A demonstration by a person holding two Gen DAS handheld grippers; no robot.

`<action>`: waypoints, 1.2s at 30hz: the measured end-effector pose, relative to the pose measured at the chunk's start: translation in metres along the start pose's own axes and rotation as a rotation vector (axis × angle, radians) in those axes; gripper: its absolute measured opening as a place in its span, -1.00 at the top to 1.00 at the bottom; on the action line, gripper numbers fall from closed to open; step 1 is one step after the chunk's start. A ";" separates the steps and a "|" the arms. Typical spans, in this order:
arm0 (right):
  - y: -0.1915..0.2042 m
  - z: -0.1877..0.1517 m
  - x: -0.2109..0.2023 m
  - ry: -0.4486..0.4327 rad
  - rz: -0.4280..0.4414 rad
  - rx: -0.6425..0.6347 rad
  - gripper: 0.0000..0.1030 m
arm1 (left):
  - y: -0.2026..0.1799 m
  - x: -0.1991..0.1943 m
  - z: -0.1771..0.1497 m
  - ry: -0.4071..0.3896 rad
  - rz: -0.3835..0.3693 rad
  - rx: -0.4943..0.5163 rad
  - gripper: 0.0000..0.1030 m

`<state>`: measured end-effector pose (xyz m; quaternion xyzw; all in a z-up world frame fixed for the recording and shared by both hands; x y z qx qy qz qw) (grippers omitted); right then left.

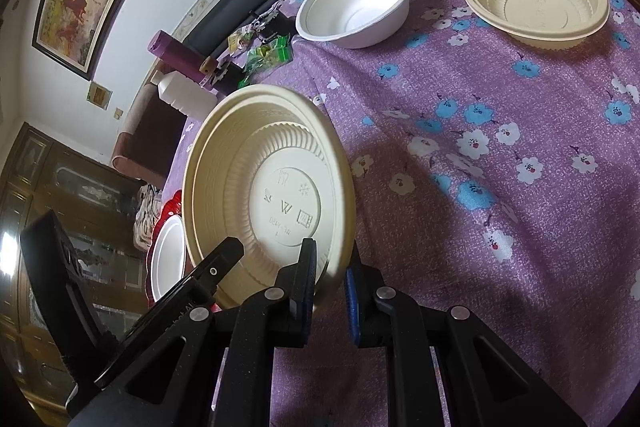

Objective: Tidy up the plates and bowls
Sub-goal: 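Lift the cream plastic bowl and carry it toward the red plate stack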

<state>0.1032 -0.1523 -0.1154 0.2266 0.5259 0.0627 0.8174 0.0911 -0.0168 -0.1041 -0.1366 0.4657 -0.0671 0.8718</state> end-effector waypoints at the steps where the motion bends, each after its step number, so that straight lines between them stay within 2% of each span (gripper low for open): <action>1: 0.001 0.000 0.001 0.001 0.001 -0.002 0.74 | 0.000 -0.001 0.000 -0.001 0.000 0.000 0.72; 36: 0.034 -0.009 -0.005 -0.008 0.030 -0.085 0.74 | 0.022 -0.032 -0.005 -0.045 -0.017 -0.038 0.70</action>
Point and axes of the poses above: each gripper's, at about its wrist camera, not at the fingertips, and x roughly the way its jaws point, y to its left, z to its top, the point moved 7 cm from there along x, roughly the way its jaws point, and after that the axes turned 10 degrees about -z, right-handed, at the moved point
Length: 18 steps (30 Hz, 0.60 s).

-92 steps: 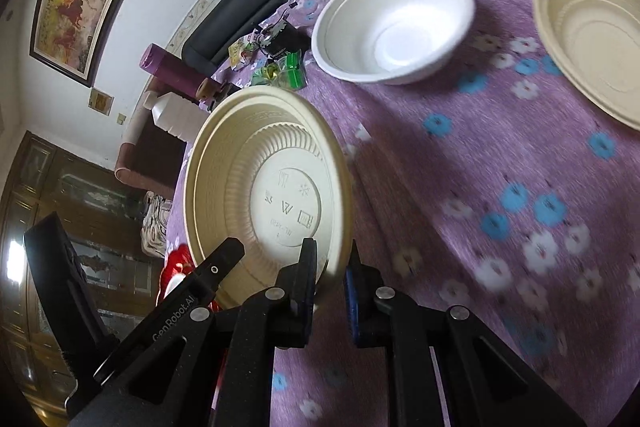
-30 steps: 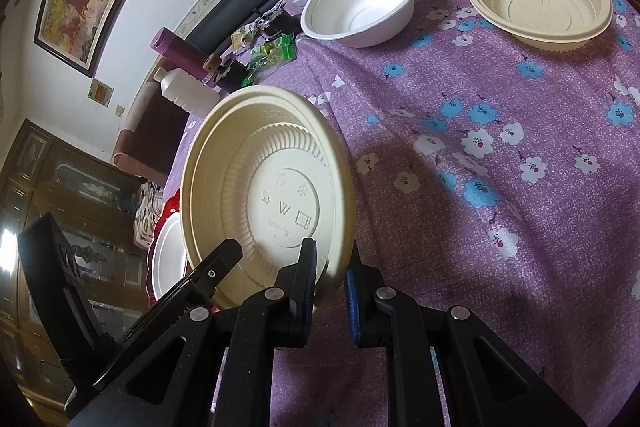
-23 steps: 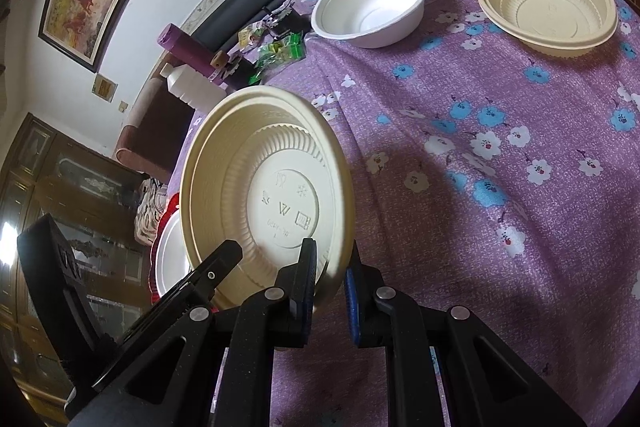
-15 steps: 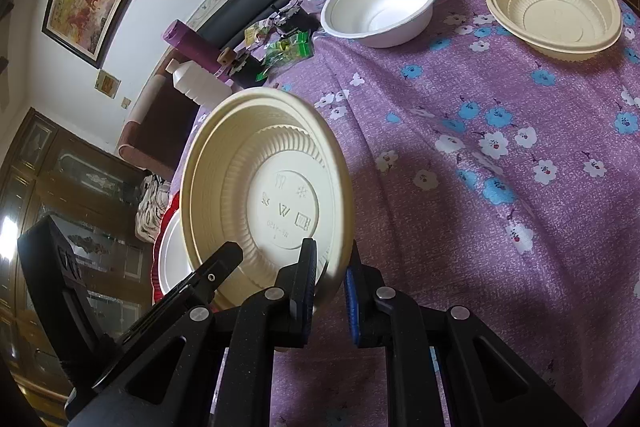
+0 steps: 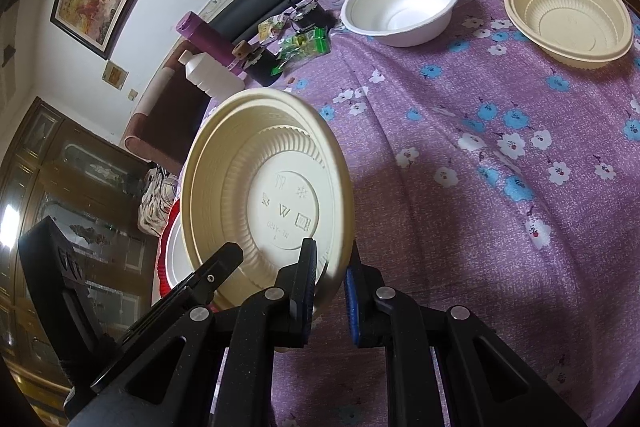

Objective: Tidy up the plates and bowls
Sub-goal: 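Lift the cream plastic bowl and carry it toward the red plate stack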

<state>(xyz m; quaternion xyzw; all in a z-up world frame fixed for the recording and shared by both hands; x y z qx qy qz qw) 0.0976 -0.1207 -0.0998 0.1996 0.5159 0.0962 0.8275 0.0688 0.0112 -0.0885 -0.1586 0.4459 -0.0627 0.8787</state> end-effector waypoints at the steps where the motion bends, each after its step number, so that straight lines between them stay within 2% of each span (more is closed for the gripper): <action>1: 0.001 0.000 0.000 -0.001 0.001 -0.002 0.74 | 0.000 -0.001 0.000 -0.002 -0.001 -0.002 0.70; 18: 0.033 0.006 -0.003 -0.020 0.027 -0.069 0.75 | 0.017 -0.022 0.011 -0.060 0.020 -0.036 0.69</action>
Point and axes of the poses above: each gripper's, at about its wrist camera, not at the fingertips, and x roughly the way its jaws point, y to its left, z to its top, the point moved 7 cm from there along x, roughly the way its jaws point, and after that the axes turned 10 degrees about -z, right-handed, at the moved point
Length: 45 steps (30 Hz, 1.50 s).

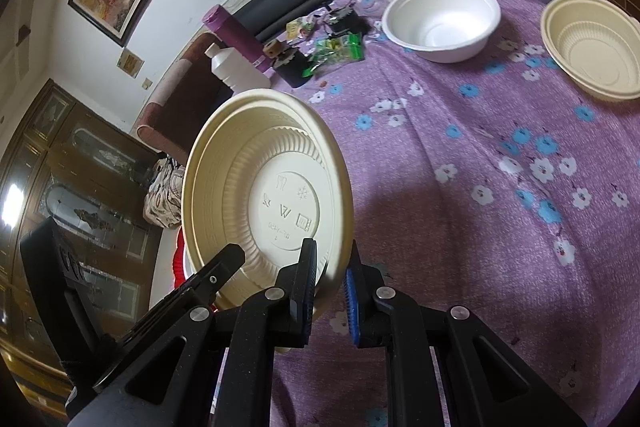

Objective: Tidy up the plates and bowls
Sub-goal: 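Lift the cream plastic bowl and carry it toward the red plate stack, then lower the cream bowl onto the white foam bowl on the red plates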

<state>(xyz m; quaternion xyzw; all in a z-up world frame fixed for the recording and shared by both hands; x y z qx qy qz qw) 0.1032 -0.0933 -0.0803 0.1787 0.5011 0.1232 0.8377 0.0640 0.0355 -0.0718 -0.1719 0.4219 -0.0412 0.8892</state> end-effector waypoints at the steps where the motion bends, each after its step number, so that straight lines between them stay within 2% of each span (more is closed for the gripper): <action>1: 0.003 0.001 0.000 -0.001 0.003 -0.005 0.75 | 0.001 -0.001 0.001 -0.004 0.001 -0.002 0.69; 15: 0.047 0.010 0.007 0.000 0.050 -0.089 0.75 | 0.034 -0.027 0.019 -0.071 0.043 -0.054 0.69; 28: 0.129 0.012 0.021 0.037 0.114 -0.224 0.75 | 0.095 -0.062 0.042 -0.155 0.101 -0.154 0.69; 35: 0.148 0.001 0.045 0.105 0.126 -0.250 0.76 | 0.124 -0.058 0.035 -0.133 0.131 -0.205 0.69; 45: 0.148 -0.014 0.077 0.192 0.098 -0.258 0.76 | 0.145 -0.038 0.019 -0.065 0.155 -0.242 0.68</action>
Point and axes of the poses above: each gripper's, at about its wrist camera, not at the fingertips, and x roughly the way its jaws point, y to its left, z to its top, the point moved 7 cm from there along x, roughly the way its jaws point, and after that the axes turned 10 degrees about -z, right-handed, at the moved point
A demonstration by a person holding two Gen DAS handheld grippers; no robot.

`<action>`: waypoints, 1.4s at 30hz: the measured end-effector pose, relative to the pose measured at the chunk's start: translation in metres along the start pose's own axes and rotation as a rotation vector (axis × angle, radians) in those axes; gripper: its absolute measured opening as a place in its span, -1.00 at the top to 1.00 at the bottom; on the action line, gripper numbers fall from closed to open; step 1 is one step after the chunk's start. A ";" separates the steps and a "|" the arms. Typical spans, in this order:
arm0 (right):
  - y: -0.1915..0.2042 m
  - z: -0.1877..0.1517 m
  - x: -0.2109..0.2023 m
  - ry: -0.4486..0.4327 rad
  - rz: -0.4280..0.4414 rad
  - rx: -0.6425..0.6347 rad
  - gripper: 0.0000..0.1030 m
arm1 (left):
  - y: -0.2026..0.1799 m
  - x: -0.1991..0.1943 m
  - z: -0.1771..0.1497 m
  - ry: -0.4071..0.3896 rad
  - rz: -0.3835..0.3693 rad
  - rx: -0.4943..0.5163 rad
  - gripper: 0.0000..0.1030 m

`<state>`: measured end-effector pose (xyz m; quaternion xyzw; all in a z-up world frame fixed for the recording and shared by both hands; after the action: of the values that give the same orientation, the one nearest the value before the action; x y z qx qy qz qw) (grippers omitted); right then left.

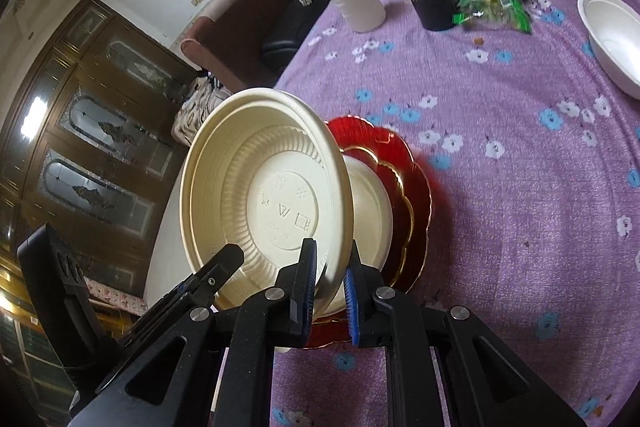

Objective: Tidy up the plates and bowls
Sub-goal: 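Lower the cream bowl onto the white foam bowl on the red plates, then open both grippers and release the cream bowl on the stack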

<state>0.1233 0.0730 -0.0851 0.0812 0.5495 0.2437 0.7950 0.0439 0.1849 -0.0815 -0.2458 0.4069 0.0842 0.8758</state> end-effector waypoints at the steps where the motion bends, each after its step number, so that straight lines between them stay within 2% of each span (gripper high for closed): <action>1: -0.001 0.000 0.003 0.008 -0.002 0.001 0.76 | 0.001 0.001 -0.001 0.004 0.001 -0.003 0.67; 31: 0.004 -0.006 0.020 0.054 -0.019 0.001 0.75 | 0.009 0.011 -0.007 0.034 0.025 -0.018 0.67; 38: 0.004 -0.006 0.023 0.067 -0.037 0.000 0.68 | 0.011 0.013 -0.008 0.043 0.007 -0.048 0.65; 39: 0.004 -0.006 0.022 0.068 -0.036 0.003 0.67 | 0.013 0.013 -0.008 0.044 0.009 -0.062 0.63; 40: 0.003 -0.006 0.022 0.069 -0.040 0.007 0.66 | 0.015 0.013 -0.008 0.042 0.016 -0.076 0.49; 41: 0.003 -0.005 0.021 0.068 -0.045 0.009 0.58 | 0.020 0.011 -0.007 0.034 0.029 -0.104 0.37; 42: 0.002 -0.004 0.020 0.066 -0.052 0.010 0.36 | 0.024 0.009 -0.006 0.022 0.032 -0.138 0.09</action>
<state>0.1243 0.0836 -0.1028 0.0629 0.5787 0.2229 0.7820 0.0372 0.2028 -0.1000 -0.2998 0.4135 0.1234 0.8508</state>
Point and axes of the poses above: each gripper's, at about its wrist camera, not at the fingertips, and x roughly the way its jaws point, y to its left, z to its top, the point moved 7 cm from there along x, roughly the way its jaws point, and after that the axes turned 10 degrees about -z, right-handed, at the moved point
